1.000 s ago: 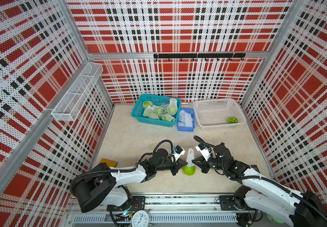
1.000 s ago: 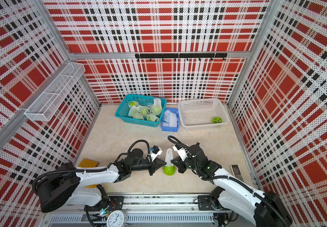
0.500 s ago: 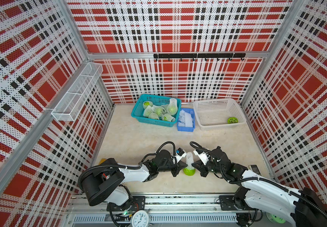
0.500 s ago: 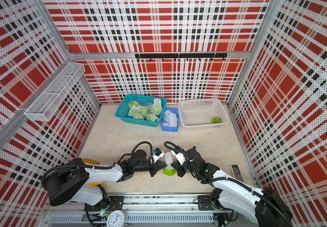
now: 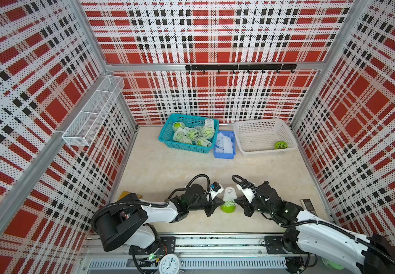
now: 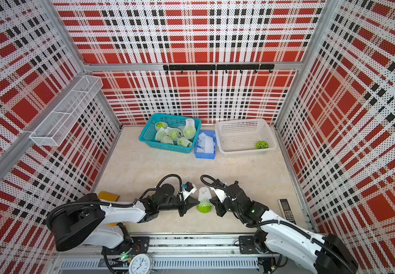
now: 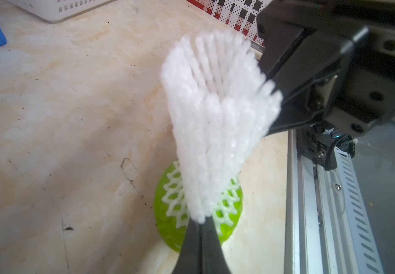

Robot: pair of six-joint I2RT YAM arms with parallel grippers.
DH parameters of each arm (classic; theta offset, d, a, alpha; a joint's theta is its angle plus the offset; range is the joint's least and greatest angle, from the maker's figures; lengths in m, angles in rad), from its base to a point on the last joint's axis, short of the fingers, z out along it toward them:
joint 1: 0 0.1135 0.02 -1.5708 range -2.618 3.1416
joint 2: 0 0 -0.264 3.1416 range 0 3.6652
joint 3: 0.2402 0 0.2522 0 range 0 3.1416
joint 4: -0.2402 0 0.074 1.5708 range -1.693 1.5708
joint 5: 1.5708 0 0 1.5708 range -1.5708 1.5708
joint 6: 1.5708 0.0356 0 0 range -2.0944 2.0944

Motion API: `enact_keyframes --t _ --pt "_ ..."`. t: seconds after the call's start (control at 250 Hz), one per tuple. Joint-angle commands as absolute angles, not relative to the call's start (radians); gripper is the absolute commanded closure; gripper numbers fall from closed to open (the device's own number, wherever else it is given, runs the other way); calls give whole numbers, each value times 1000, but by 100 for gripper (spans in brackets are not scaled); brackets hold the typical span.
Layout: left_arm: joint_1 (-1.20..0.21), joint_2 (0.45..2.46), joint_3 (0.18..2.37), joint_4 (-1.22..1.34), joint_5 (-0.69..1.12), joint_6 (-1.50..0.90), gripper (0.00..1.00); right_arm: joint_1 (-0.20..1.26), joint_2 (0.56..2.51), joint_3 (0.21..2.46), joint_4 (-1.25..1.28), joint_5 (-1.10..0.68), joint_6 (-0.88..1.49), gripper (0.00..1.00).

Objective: Sleeve custard apples in foam nets
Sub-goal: Put on the foam net on the custard apple.

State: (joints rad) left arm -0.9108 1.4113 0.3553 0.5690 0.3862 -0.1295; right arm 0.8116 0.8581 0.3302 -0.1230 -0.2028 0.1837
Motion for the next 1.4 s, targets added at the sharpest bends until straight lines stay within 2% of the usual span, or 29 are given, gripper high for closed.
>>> enact_keyframes --t 0.0,0.64,1.393 --pt "-918 1389 330 562 373 -129 100 854 874 336 -121 -141 201 100" --pt "-909 1384 302 563 358 -117 100 940 1010 385 -149 -56 213 100" --pt "-884 1329 212 624 347 -146 100 966 987 369 -192 -8 329 100"
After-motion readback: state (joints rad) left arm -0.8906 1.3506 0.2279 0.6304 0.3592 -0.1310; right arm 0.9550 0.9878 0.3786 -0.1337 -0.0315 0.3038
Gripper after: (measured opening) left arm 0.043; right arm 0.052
